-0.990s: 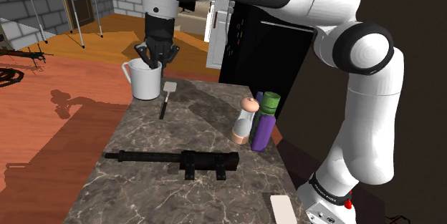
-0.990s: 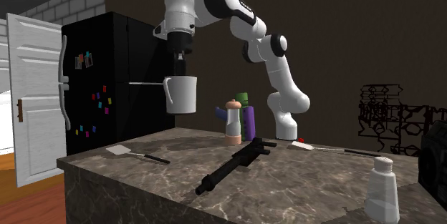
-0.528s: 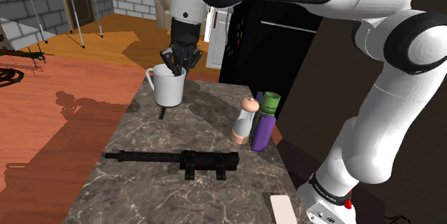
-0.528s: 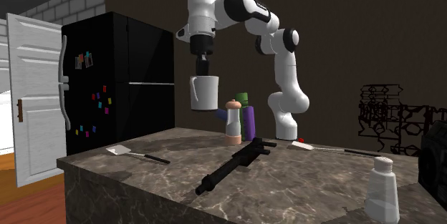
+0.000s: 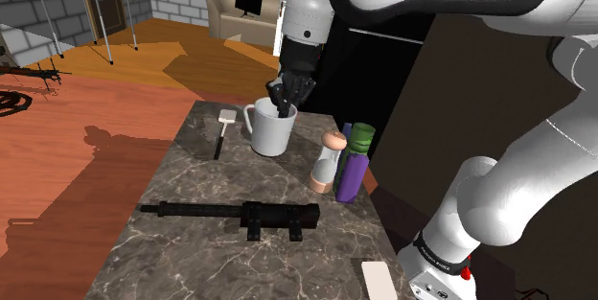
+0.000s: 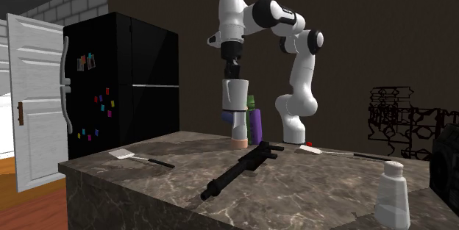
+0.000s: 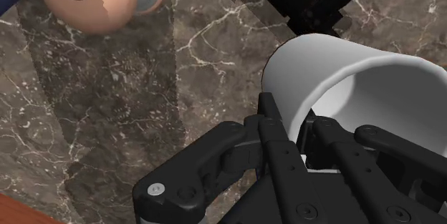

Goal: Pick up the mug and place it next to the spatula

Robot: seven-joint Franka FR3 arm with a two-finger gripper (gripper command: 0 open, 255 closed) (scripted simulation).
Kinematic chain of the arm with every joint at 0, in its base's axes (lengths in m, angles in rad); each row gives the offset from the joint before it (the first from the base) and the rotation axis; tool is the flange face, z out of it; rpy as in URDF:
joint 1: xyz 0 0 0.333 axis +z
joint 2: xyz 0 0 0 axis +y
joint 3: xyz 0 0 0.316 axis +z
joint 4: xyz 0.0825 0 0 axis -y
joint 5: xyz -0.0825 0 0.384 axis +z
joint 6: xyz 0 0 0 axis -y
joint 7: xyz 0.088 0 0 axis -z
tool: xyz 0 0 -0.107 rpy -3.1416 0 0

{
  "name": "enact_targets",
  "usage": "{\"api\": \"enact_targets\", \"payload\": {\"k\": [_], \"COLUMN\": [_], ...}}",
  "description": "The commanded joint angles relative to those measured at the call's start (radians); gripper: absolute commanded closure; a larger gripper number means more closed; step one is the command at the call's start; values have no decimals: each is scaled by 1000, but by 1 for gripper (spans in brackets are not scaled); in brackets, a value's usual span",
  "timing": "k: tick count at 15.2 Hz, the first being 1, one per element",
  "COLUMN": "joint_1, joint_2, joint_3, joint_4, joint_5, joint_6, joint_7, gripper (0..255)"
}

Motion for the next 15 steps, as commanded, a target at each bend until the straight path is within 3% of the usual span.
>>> {"api": "enact_targets", "payload": {"k": [1,8,15], "joint_1": [8,43,87], "joint_2": [-88,-381,-679], "joint_3": [-9,-58,-107], "joint_4": [-80,-308,-479], "joint_5": [24,73,87], "joint_6": [-6,-71,-203], "joint_7": [-12,-52,-63], "gripper": [255,255,255]}}
